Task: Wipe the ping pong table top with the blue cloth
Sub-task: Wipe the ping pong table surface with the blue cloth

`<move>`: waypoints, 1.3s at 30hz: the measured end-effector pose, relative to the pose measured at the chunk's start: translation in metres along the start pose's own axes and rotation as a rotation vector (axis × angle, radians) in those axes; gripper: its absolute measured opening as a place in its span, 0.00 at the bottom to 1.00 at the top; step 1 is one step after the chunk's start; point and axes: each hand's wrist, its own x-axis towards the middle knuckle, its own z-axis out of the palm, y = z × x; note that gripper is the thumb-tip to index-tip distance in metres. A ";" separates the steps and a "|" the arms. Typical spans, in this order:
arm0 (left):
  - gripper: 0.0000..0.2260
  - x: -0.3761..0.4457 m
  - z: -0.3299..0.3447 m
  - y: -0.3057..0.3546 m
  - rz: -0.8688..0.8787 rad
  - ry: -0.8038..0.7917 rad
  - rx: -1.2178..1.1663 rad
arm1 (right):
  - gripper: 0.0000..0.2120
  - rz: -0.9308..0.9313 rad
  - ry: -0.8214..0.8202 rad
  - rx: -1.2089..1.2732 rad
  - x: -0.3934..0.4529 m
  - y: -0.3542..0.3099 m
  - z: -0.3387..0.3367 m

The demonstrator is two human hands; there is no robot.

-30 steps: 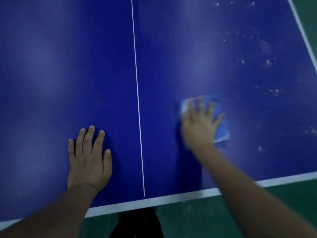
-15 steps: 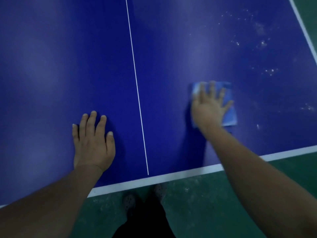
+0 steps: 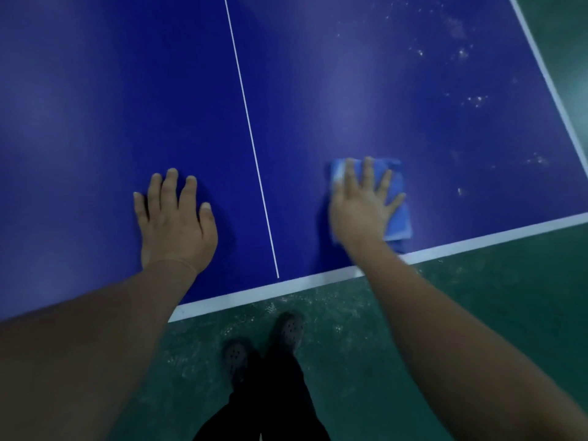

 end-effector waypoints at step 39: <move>0.28 0.202 -0.012 0.058 -0.142 0.213 -0.091 | 0.25 -1.327 -0.134 -0.179 0.239 -0.183 -0.019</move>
